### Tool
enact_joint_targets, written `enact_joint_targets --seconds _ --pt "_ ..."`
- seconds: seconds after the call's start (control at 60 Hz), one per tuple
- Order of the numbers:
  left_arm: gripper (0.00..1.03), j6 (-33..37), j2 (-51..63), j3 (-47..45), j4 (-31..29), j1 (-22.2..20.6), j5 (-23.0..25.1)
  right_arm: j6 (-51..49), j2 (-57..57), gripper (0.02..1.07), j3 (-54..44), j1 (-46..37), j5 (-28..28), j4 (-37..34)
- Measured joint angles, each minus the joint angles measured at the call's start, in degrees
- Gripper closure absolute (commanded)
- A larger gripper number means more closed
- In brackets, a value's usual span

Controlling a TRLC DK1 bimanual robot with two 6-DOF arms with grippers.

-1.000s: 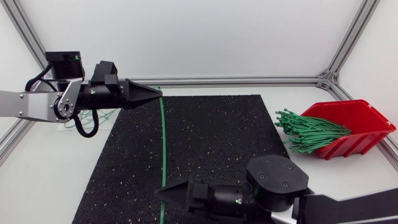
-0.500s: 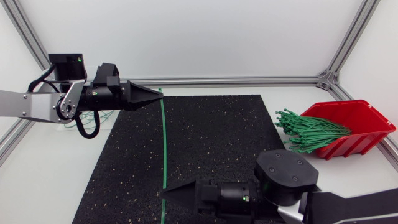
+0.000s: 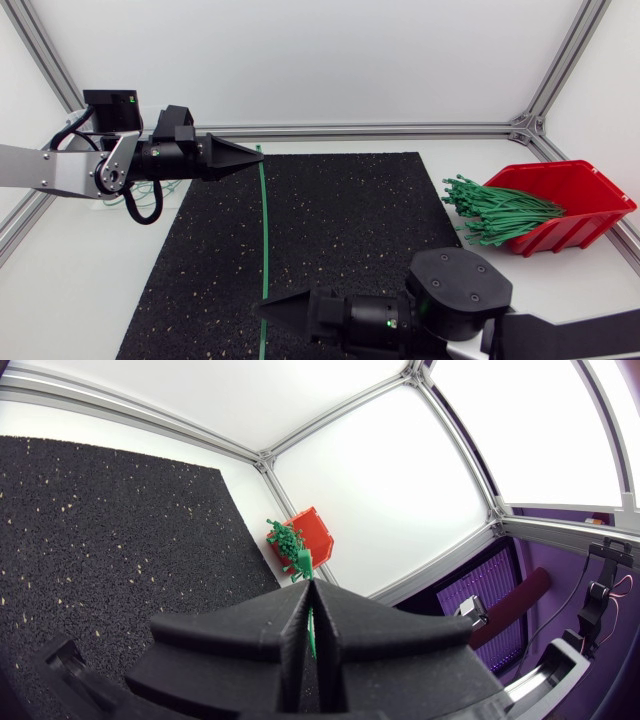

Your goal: Take a green cable tie from the red box, thread the tail through the head to close it, then place it in the transparent bin on the left.

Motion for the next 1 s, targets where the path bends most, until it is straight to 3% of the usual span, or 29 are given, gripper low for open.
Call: enact_joint_targets --seconds 0.15,0.217,0.283,0.4,0.533,0.65,1.0 --pt "0.99 0.0 0.2 0.0 0.0 -0.3 0.0 1.2 -0.4 0.07 0.0 1.0 0.0 0.0" --pt "0.99 0.0 0.2 0.0 0.0 -0.5 0.0 1.7 -0.4 0.13 0.0 1.6 0.0 0.0" --pt "0.99 0.0 0.2 0.0 0.0 -0.5 0.0 2.2 -0.5 0.29 -0.1 2.0 0.0 0.0" --pt "0.99 0.0 0.2 0.0 0.0 -0.5 0.0 2.4 -0.5 0.41 -0.6 2.4 0.0 0.0" --pt "0.99 0.0 0.2 0.0 0.0 -0.5 0.0 2.4 -0.6 0.65 -1.1 2.4 0.0 0.0" --pt "0.99 0.0 0.2 0.0 0.0 -0.5 0.0 2.4 -0.7 0.72 -1.1 2.4 0.0 0.0" --pt "0.99 0.0 0.5 0.0 -0.3 -0.5 0.0 2.4 -0.8 0.75 -1.1 2.4 0.0 0.0"
